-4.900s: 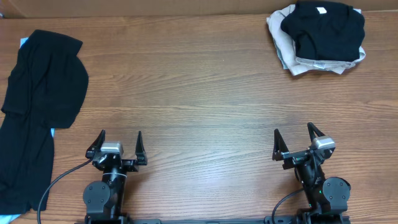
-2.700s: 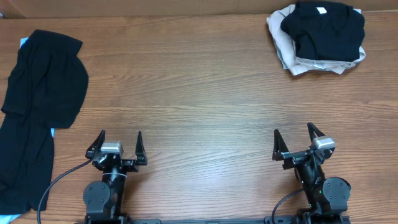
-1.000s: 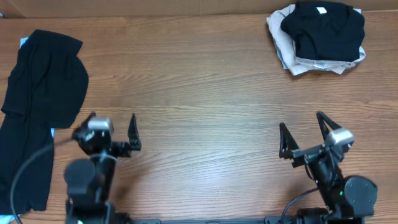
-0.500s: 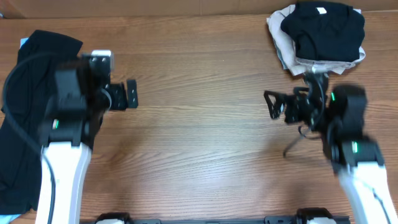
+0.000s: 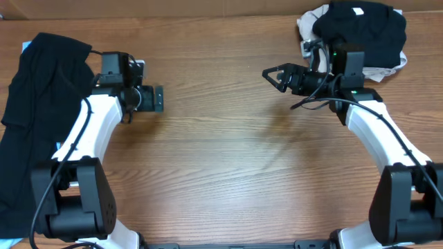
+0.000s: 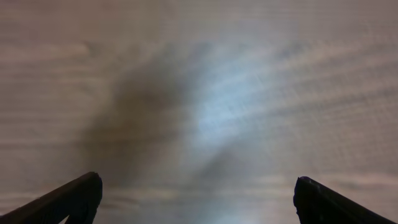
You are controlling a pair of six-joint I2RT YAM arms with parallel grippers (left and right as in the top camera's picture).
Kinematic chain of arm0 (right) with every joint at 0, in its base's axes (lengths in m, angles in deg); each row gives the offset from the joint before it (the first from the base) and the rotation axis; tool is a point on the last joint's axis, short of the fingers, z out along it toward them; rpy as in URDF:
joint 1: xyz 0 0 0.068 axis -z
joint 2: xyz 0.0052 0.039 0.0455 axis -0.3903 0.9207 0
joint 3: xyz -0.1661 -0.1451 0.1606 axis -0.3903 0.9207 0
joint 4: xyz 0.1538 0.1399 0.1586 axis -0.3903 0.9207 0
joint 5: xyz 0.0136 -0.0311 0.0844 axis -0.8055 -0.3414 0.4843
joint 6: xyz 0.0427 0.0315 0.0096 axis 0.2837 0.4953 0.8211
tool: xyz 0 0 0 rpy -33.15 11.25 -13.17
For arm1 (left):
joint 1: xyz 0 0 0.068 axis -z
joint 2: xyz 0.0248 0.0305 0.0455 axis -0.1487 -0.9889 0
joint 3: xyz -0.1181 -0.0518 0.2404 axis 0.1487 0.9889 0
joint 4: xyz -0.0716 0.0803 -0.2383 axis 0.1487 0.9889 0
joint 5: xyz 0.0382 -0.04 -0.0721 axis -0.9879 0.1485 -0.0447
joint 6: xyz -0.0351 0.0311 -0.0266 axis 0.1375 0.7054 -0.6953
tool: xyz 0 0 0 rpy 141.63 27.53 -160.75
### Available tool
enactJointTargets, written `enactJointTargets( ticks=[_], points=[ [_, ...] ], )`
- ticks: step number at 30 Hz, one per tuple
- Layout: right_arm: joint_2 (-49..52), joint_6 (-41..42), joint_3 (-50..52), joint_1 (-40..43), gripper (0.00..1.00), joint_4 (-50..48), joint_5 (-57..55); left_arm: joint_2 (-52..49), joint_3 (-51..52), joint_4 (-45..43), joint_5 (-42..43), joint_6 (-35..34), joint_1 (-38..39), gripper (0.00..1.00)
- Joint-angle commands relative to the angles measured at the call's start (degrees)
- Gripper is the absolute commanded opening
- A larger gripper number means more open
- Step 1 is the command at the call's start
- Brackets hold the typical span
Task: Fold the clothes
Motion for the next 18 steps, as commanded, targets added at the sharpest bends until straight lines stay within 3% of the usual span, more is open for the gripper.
enactJointTargets(
  ticks=[1, 12, 18],
  points=[
    [0.3, 1.9, -1.4, -4.5, 0.9, 1.6, -10.5, 0.5, -2.5, -4.3, -5.2, -0.6, -3.4, 1.0],
    [0.3, 1.9, -2.2, -25.3, 0.95, 3.2, -56.8, -2.3, -8.7, -8.6, -2.7, -2.7, -10.3, 0.95],
    [0.6, 1.7, -2.2, -29.4, 0.96, 2.4, -62.1, -11.5, -17.4, -3.8, -5.7, -1.8, -10.3, 0.94]
  ],
)
